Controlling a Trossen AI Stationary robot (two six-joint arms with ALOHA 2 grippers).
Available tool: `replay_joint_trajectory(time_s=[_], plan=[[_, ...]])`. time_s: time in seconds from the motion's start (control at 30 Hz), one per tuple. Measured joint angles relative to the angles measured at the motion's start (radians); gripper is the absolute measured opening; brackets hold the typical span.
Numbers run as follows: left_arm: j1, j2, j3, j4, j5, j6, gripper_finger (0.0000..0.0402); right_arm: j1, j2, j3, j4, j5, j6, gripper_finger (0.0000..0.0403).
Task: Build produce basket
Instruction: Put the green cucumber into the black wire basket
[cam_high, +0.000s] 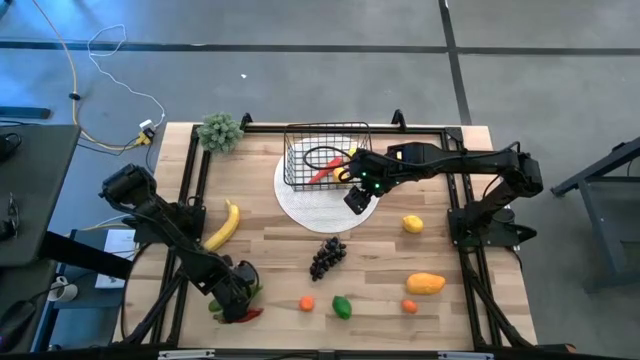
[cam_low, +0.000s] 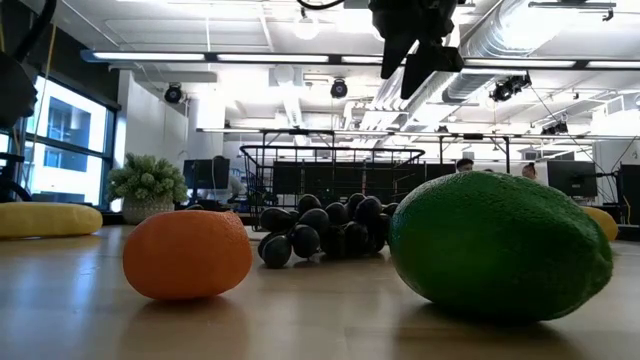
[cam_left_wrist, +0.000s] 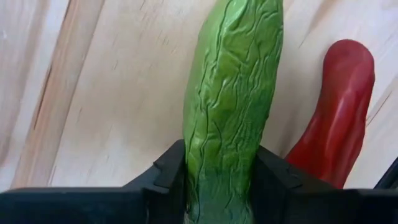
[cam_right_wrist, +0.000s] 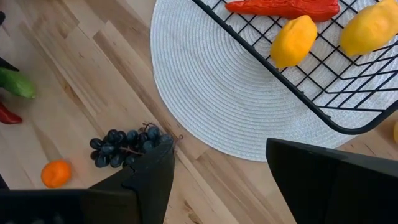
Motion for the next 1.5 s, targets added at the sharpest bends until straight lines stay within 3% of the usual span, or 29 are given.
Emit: replay_joint_trajectory(time_s=[0.27,0.53,0.97,1.5], plan=[[0.068,0.003,0.062,-0.001,-0.016,0.092,0.0110,-0.017,-0.033,0.000,0.000,0.011,-0.002,0.0233],[0.223,-0.021,0.133,-0.057,-0.011,0.279,0.0110,-0.053,-0.067,-0.001,-0.002,0.035,-0.021,0.0233],[0.588,-0.197,0.222,-0.069,-0.015,0.602,0.0110,-0.165,-0.068,-0.001,-0.011,0.068,-0.108,0.0233],[1.021,-0.208,0.424,0.017,-0.019,1.016,0.0114,-0.314,-0.068,-0.001,0.041,0.071,-0.158,0.0233]])
